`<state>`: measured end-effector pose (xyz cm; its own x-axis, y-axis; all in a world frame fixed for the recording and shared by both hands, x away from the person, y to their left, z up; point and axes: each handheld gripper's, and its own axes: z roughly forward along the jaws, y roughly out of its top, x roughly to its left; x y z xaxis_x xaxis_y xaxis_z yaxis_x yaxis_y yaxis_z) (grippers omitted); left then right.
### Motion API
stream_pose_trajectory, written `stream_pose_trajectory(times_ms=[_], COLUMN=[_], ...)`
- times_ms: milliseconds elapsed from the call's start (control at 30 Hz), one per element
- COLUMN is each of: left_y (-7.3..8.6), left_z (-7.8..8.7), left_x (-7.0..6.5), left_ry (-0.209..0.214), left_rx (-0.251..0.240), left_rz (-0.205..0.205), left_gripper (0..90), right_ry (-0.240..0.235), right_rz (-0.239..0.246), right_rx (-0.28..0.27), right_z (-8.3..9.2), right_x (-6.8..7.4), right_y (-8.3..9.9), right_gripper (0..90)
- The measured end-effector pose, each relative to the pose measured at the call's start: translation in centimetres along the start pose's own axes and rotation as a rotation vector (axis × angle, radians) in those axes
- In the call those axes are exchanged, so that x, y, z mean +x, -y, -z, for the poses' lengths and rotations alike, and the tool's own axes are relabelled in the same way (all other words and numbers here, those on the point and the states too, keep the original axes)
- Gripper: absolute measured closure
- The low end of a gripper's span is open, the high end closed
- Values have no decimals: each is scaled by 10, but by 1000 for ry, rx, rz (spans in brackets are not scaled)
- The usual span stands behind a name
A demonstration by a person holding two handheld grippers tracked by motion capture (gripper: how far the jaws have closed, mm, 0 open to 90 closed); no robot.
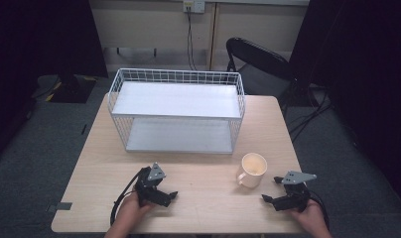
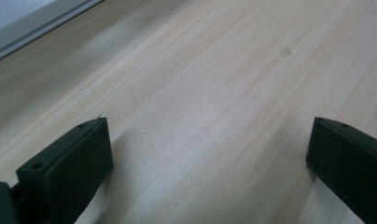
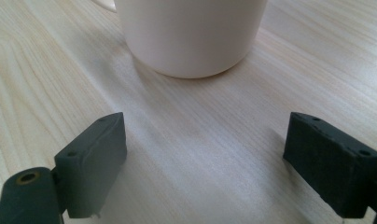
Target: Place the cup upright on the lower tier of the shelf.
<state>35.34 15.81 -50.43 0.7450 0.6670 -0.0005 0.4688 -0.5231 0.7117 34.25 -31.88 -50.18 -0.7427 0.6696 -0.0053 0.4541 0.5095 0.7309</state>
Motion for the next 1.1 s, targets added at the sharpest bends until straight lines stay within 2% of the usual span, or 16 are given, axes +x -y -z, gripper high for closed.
stream_pose_trajectory(times_ms=[233,367,400,567,767,900,933,1100], left_y=[0,0,0,0,0,0,0,0], left_z=[0,0,0,0,0,0,0,0], left_x=[0,0,0,0,0,0,0,0], left_ry=[0,0,0,0,0,0,0,0], left_rx=[0,0,0,0,0,0,0,0], left_rz=[0,0,0,0,0,0,0,0], left_gripper=[0,0,0,0,0,0,0,0], right_ry=[18,19,15,-25,-13,-12,-24,-23], right_rz=[-17,-30,-35,-62,-34,-38,-49,-57], right_rx=[-1,26,55,53,76,69,65,72], right_z=[1,2,3,9,20,30,35,42], right_x=[1,1,0,-2,-4,-7,-9,-13], right_y=[1,-2,-6,-18,-33,-44,-51,-61], right_gripper=[124,137,155,175,183,185,185,191])
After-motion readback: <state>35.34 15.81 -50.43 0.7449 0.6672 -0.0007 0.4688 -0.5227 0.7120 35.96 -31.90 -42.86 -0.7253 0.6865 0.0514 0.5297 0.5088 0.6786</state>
